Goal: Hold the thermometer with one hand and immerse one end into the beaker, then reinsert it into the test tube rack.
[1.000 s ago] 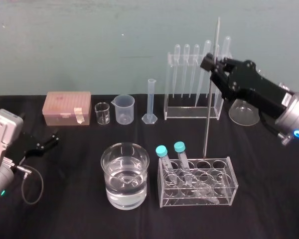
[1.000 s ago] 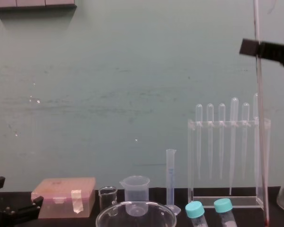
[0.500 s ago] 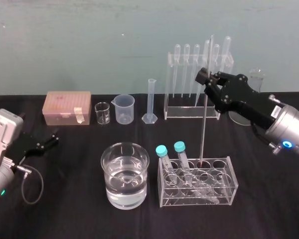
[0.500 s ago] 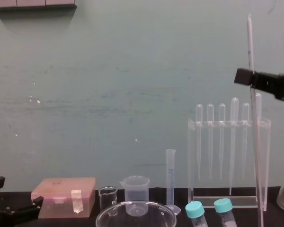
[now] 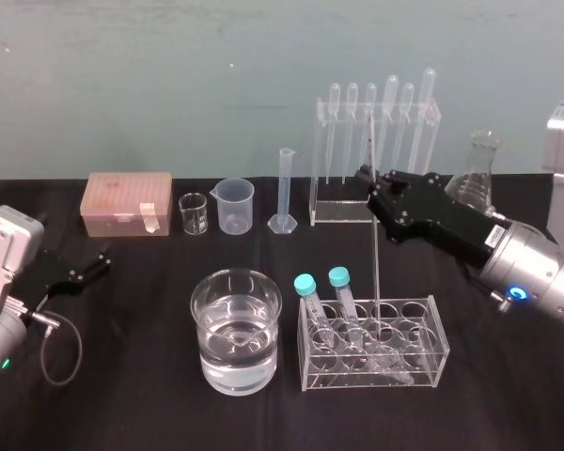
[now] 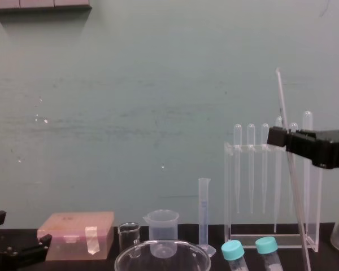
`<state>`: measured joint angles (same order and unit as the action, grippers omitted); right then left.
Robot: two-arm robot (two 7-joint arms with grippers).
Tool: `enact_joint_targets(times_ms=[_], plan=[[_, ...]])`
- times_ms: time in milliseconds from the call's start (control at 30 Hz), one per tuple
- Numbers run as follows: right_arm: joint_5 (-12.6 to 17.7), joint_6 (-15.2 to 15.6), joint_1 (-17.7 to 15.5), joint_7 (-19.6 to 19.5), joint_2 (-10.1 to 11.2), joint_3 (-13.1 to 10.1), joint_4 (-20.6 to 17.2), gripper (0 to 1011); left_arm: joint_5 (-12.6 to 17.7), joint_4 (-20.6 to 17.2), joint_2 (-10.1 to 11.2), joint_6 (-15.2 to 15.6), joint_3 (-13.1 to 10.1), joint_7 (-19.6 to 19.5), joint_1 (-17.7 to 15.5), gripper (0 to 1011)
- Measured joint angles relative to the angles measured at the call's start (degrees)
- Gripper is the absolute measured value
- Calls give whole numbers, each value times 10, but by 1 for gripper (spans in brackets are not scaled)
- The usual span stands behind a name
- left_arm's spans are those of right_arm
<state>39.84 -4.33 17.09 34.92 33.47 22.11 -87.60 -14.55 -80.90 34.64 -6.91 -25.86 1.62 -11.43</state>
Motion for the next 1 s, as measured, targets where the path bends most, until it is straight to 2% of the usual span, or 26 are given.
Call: enact_joint_targets(times_ms=[300,667,767,833,867,1000], plan=[[-14,3,1,0,-6,3,9,56,0,0,0,0,0,0,0,1008],[-14,3,1,1,-6,3,9,59,0,0,0,0,0,0,0,1008],[-14,3,1,1,-6,3,9,118,0,0,0,0,0,0,0,1008],[-13,3,1,1,-6,3,9,207,0,0,0,0,0,0,0,1008],[-13,3,1,1,-6,3,9,207,0,0,0,0,0,0,0,1008],[-13,3,1,1,-6,3,9,347,0,0,0,0,0,0,0,1008]])
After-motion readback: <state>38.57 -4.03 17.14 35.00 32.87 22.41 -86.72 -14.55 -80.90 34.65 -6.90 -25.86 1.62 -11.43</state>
